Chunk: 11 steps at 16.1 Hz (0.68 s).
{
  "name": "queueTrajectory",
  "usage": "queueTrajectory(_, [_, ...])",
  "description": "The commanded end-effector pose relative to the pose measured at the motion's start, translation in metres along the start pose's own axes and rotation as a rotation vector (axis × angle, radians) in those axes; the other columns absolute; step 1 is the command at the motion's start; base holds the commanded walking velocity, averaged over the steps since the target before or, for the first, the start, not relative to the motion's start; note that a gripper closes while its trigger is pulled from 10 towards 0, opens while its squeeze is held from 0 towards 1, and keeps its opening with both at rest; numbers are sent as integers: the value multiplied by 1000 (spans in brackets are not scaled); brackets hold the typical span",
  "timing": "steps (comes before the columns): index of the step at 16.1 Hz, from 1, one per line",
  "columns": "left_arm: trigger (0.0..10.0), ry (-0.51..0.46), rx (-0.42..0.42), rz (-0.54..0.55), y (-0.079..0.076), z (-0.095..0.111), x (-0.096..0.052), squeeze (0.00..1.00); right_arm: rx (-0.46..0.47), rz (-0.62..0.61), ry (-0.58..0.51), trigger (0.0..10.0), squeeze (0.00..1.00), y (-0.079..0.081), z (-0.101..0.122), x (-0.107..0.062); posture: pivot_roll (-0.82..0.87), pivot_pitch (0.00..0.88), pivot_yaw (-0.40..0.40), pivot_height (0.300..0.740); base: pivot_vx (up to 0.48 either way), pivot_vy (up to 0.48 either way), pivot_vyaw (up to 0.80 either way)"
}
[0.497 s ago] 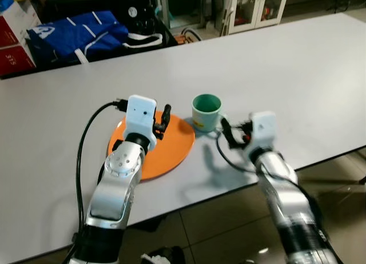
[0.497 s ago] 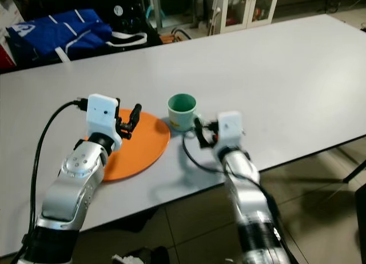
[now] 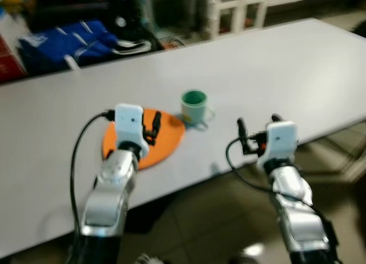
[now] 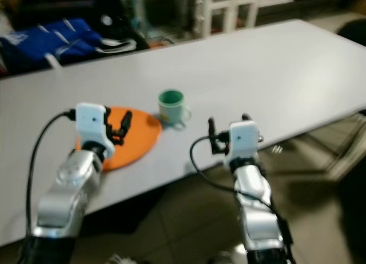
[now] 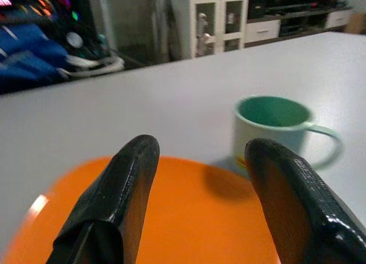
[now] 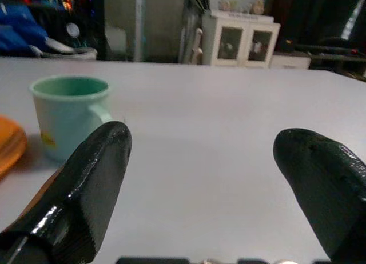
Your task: Setting the table
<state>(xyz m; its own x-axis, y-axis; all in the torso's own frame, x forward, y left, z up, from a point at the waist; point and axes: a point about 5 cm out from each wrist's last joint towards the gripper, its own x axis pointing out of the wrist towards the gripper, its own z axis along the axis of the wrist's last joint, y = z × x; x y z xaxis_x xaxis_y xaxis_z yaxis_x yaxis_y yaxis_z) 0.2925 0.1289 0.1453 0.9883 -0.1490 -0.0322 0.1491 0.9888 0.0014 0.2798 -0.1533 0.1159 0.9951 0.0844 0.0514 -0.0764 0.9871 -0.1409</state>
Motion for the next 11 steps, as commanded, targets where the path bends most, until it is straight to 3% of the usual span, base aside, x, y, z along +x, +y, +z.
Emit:
queueTrajectory(1, [10000,-10,-22,20,1,4,2,0,-3,2,-23,10000,0,-1,7,9,-94,0,65,740,-296,382,0])
queueTrajectory(6, [10000,-23,-56,38,0,7,4,0,-21,44,-20,10000,0,6,8,25,-67,0,47,740,-265,403,0])
queueTrajectory(11, [10000,-10,-62,52,1,5,4,0,-30,80,-12,10000,0,10,6,33,-54,0,42,740,0,449,655])
